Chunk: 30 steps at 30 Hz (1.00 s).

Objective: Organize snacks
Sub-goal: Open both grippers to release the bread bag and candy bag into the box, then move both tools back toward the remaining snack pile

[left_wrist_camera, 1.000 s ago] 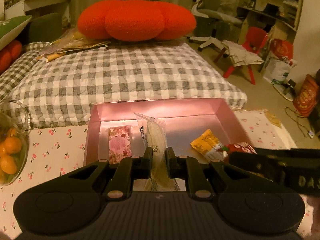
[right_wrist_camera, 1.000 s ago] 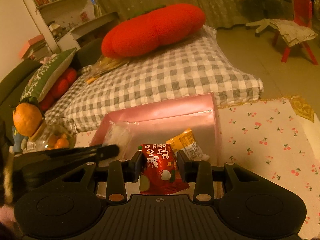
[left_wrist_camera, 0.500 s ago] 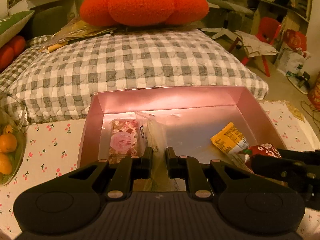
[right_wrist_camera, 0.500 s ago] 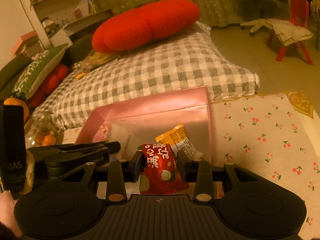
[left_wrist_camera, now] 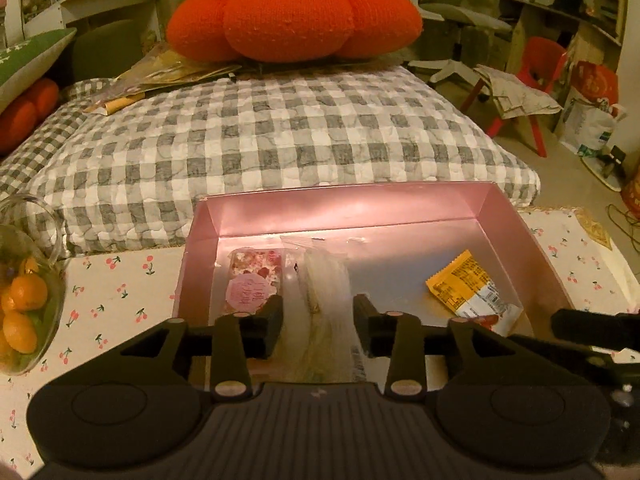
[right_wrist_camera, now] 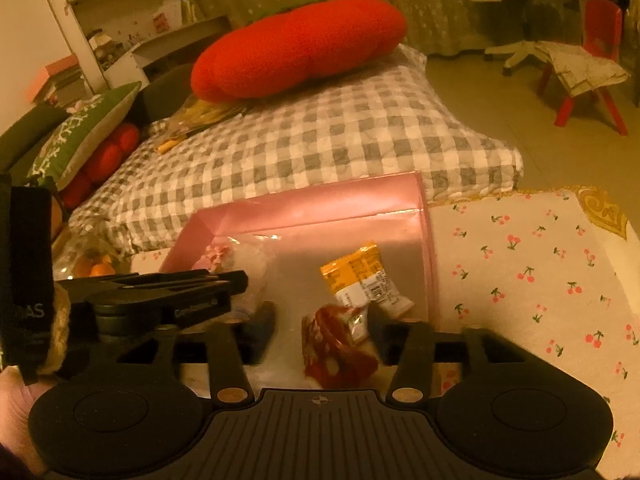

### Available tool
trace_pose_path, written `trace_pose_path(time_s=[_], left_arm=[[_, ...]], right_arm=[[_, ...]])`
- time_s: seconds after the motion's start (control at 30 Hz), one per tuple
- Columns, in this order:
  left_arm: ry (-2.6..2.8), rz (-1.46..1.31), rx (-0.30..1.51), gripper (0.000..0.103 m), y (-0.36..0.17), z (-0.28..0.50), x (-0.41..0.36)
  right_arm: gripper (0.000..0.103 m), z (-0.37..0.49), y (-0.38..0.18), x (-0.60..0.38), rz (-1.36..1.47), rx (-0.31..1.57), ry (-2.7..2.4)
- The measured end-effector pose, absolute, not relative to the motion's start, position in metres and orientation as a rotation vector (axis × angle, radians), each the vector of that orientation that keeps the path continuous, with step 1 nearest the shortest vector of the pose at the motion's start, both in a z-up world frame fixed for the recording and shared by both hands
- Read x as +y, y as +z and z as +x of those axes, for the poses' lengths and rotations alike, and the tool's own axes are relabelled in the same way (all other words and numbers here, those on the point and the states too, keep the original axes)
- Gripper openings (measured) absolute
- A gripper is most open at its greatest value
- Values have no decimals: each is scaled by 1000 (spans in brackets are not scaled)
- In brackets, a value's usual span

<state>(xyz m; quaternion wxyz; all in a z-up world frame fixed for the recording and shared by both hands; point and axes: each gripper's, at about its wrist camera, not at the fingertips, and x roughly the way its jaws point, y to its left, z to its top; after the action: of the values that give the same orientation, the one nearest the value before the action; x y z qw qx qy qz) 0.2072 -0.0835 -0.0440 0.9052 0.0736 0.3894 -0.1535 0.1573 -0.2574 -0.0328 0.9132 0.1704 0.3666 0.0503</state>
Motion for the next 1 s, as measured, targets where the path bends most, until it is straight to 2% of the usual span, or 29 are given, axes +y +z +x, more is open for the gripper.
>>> trace_pose_path(time_s=[0.07, 0.27, 0.7, 1.0], left_arm=[[-318, 162, 792, 57, -42, 204, -83], [-340, 155, 776, 70, -31, 194, -81], [-370, 152, 747, 82, -7, 151, -58], [-369, 191, 717, 95, 8, 112, -37]], right_arm=[[69, 154, -29, -257, 347, 750, 100], [77, 141, -16, -258, 337, 741, 82], [84, 101, 8, -255, 329, 733, 36], [90, 67, 24, -242, 286, 725, 24]])
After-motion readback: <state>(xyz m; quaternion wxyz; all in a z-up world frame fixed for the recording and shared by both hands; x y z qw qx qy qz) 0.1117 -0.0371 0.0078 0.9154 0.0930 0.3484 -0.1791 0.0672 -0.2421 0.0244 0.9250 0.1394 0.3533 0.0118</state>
